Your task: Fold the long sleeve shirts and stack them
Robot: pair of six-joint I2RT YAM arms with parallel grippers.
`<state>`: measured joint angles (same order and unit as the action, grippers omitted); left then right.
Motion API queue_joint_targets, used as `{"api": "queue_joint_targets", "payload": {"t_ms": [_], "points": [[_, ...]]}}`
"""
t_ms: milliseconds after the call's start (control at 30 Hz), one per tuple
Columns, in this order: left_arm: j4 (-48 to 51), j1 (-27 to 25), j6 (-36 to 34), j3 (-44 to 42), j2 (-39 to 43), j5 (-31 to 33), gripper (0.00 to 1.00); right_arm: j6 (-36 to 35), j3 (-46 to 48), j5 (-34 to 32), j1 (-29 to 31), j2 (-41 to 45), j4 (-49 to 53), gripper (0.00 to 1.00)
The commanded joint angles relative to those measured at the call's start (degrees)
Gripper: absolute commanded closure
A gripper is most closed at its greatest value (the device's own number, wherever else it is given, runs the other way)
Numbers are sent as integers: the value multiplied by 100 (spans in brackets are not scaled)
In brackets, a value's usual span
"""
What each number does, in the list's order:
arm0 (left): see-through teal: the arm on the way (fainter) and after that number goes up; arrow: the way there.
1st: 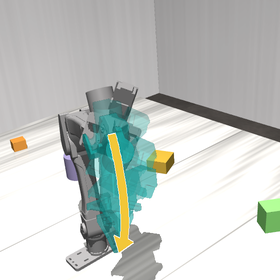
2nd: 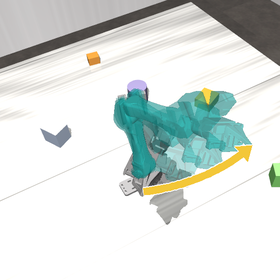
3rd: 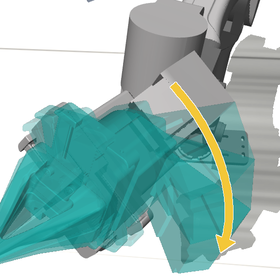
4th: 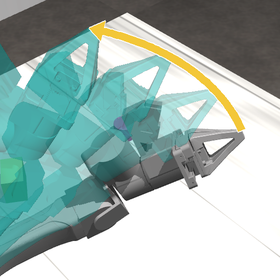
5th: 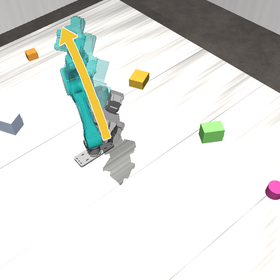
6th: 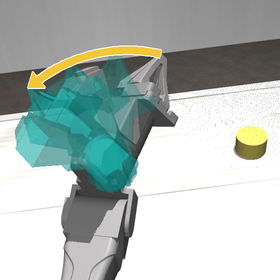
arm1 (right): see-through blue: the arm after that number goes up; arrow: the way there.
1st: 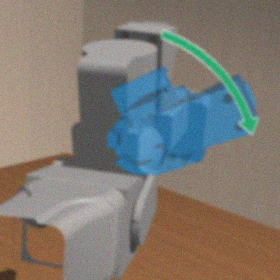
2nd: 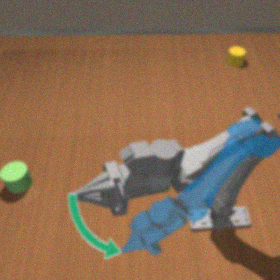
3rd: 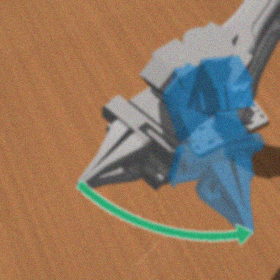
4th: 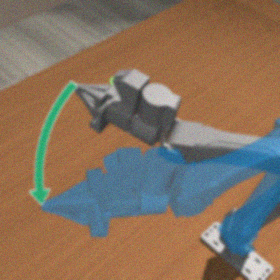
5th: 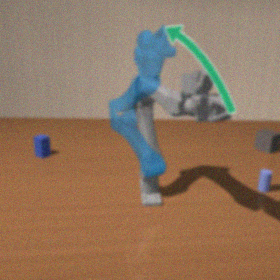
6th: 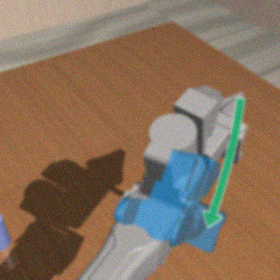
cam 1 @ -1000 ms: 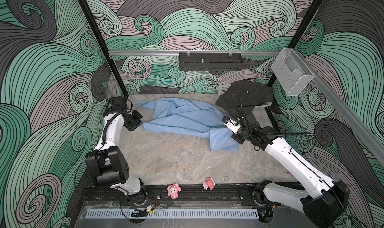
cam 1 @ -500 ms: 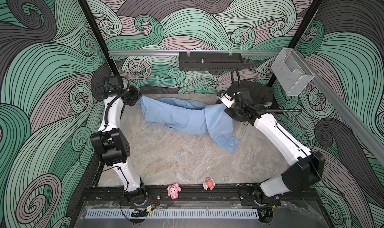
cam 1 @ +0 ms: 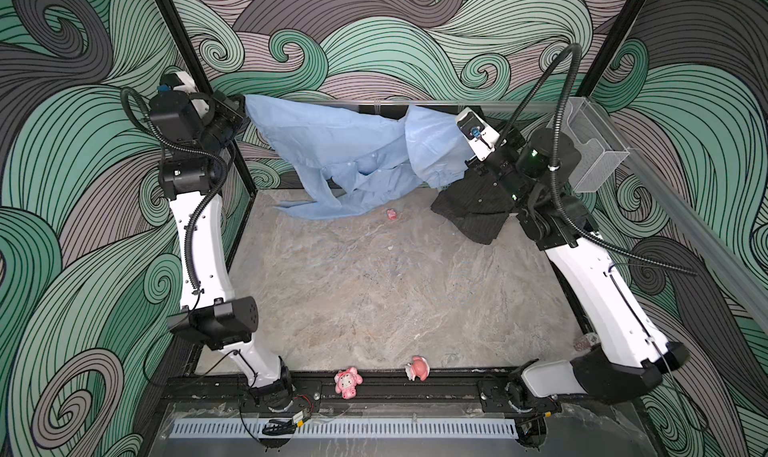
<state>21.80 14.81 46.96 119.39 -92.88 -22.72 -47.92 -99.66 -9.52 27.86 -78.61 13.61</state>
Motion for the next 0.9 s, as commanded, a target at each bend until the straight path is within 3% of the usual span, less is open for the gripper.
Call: {"api": "queue_joint_targets", "payload": {"t_ms": [0, 200, 367, 467, 633, 800, 867], "points": [[546, -18, -473, -1633, 247, 85, 100, -59, 1443, -335, 76, 186, 484, 100], [1682, -15, -1000, -3926, 1375, 356, 100, 239, 3844, -683, 413, 1335, 1195, 100], [2363, -15, -1522, -4891, 1963, 820, 100, 60, 4990, -1221, 486, 2111, 1784, 100], [2372, -26, -1429, -5067, 2237, 748, 100, -117, 5207, -1489, 493, 2421, 2064, 100], [3281, -72, -1497, -4808, 2491, 900, 100, -136, 5254, -1463, 550, 2797, 2661, 100], [3464, -171, -1486, -5965, 2994, 984, 100, -204, 5693, -1164, 775, 3205, 3156, 100], [3570, -171, -1497, -6391, 3123, 874, 84, -226, 5794, -908, 967, 3358, 3442, 88]]}}
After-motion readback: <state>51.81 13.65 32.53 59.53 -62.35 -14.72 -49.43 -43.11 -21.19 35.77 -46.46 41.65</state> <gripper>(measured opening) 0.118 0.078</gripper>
